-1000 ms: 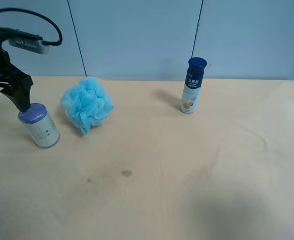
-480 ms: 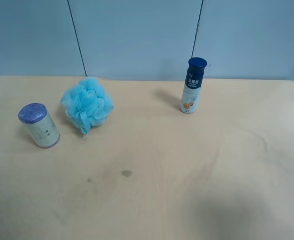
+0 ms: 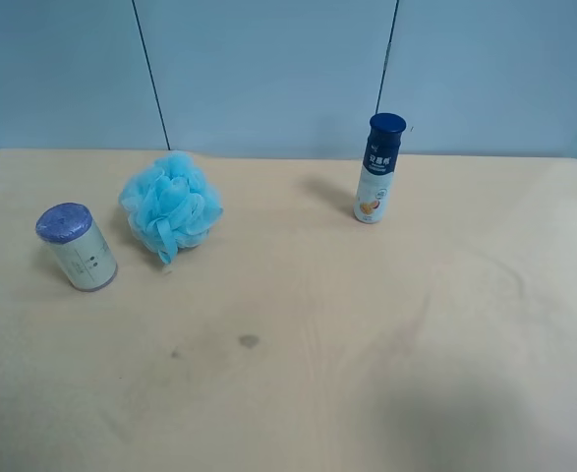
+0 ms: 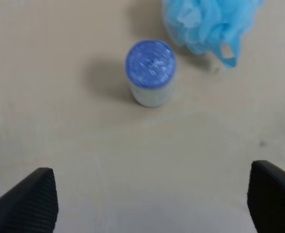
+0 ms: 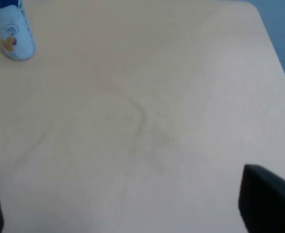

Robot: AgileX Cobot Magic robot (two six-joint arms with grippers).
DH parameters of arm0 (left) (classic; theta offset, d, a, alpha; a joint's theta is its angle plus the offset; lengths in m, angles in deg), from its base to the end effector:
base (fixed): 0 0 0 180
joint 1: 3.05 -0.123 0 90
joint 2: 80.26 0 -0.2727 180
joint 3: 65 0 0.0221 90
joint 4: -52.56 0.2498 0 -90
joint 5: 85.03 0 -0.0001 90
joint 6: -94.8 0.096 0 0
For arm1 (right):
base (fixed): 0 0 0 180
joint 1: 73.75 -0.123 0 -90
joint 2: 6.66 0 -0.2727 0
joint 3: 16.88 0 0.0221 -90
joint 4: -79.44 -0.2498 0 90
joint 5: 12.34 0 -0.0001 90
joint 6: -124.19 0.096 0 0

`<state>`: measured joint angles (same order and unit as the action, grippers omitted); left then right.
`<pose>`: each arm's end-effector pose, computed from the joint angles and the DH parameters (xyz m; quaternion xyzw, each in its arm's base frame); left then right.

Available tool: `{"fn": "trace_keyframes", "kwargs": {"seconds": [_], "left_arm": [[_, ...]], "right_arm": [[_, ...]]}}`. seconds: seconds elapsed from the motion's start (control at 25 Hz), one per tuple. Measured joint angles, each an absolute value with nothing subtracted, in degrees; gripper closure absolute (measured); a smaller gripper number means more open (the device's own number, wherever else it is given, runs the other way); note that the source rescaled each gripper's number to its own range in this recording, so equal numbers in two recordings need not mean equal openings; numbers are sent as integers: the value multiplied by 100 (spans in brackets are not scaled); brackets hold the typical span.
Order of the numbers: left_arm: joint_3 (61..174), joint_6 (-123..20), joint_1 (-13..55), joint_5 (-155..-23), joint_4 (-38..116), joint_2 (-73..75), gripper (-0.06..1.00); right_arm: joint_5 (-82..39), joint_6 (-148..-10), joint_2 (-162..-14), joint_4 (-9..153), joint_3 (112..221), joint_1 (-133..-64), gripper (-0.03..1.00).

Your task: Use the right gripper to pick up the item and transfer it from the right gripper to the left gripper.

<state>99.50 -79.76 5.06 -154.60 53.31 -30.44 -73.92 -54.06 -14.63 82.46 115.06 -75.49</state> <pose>0.1088 -0.0143 0.3879 0.1087 0.9171 -0.0024 0.3836 0.0098 -0.0042 0.2742 0.0014 0.8551 -0.0105 0.5183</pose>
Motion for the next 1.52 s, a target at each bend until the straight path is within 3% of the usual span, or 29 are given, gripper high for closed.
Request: {"fn": "trace_keyframes", "kwargs": {"seconds": [0.32,0.88,1.12,1.52], "left_arm": [[9289,-7888,506,-15493,5288,-4635,22],[7054,-7713,506,-15337,4849,-5298,21],[6746,-7731,506,-14640,4615,-5649,21],[6728,-8090,360,-14548,4809,-7212,21]], "right_arm": [[-7392,-5406,-1463,8246,11506,-7549,12],[-7392,-5406,-1463,8246,11506,-7549,12],[-7392,-5406,-1463,8246,11506,-7549,12],[-7392,-5406,-1463,8246,11506,-7549,12]]}}
